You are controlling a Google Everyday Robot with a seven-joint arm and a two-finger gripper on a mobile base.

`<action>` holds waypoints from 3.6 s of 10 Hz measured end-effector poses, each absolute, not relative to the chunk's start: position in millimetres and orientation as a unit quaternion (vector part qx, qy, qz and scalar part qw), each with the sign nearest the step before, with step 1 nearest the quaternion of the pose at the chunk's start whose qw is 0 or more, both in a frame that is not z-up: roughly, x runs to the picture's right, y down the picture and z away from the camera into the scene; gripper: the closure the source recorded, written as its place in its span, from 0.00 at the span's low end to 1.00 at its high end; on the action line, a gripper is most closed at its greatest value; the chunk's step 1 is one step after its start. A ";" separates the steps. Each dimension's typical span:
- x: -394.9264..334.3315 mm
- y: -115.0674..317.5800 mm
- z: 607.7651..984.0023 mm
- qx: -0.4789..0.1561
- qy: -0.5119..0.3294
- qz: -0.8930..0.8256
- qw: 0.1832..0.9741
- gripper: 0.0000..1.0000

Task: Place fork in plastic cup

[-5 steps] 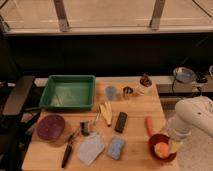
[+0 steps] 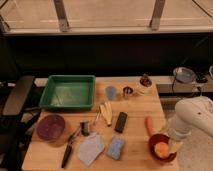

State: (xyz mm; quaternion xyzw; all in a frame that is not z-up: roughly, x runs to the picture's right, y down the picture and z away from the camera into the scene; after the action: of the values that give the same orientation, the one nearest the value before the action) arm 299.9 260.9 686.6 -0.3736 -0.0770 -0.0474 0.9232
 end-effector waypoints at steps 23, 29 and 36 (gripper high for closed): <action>187.6 153.4 677.4 -0.332 -0.117 -0.283 0.892 0.39; 38.1 162.1 693.5 -0.308 -0.199 -0.424 0.828 0.39; -14.1 169.6 711.8 -0.308 -0.233 -0.453 0.804 0.39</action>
State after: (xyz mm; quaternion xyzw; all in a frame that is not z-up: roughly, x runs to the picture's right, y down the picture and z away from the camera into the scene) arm -14.1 169.6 711.8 -0.3079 -0.2328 -0.4528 0.8038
